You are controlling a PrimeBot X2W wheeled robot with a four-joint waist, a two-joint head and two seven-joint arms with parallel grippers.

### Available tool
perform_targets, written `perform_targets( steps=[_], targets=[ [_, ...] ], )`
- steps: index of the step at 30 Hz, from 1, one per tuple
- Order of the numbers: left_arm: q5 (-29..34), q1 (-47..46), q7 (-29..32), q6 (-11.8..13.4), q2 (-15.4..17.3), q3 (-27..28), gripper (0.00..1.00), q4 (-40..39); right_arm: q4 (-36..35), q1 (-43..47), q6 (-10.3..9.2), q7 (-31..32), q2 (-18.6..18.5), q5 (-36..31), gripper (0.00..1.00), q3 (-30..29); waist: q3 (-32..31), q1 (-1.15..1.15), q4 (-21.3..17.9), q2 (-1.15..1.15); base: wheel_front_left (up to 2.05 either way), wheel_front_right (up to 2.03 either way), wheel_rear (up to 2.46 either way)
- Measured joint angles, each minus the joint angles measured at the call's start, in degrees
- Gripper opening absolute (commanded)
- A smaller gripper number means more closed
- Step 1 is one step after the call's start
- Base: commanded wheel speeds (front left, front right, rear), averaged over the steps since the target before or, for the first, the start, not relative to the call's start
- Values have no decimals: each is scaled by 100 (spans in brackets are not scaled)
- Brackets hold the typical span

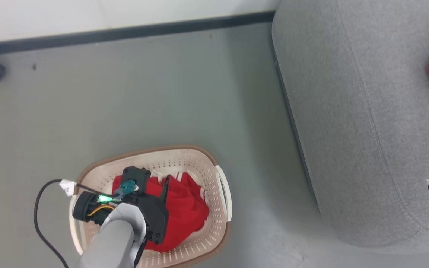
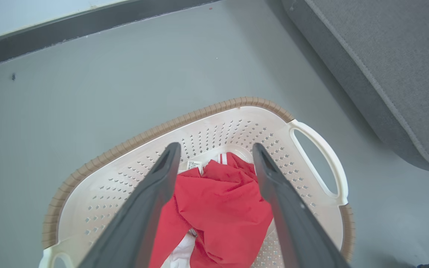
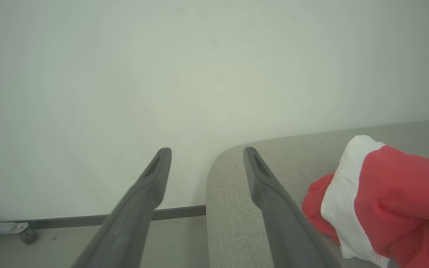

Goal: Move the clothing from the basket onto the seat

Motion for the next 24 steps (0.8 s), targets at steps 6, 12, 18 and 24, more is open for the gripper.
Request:
perform_targets(
  steps=[6,12,18,24],
  targets=[
    [-240,315,-369,-2,-8,13,100,-261,35,351,1,0,-35,-8,100,-34,-485,0,148,0,0,0,0],
    [-300,552,-487,0,-16,116,100,-435,32,704,0,0,-33,-59,100,-51,-891,0,293,0,0,0,0],
    [-479,962,-592,14,-3,397,100,-862,-19,1148,0,0,-16,-101,100,-68,-1429,0,526,0,0,0,0],
    [-616,1388,-630,119,176,649,100,-1437,-108,1506,1,0,68,-101,100,-58,-1849,0,715,0,0,0,0]
  ],
)
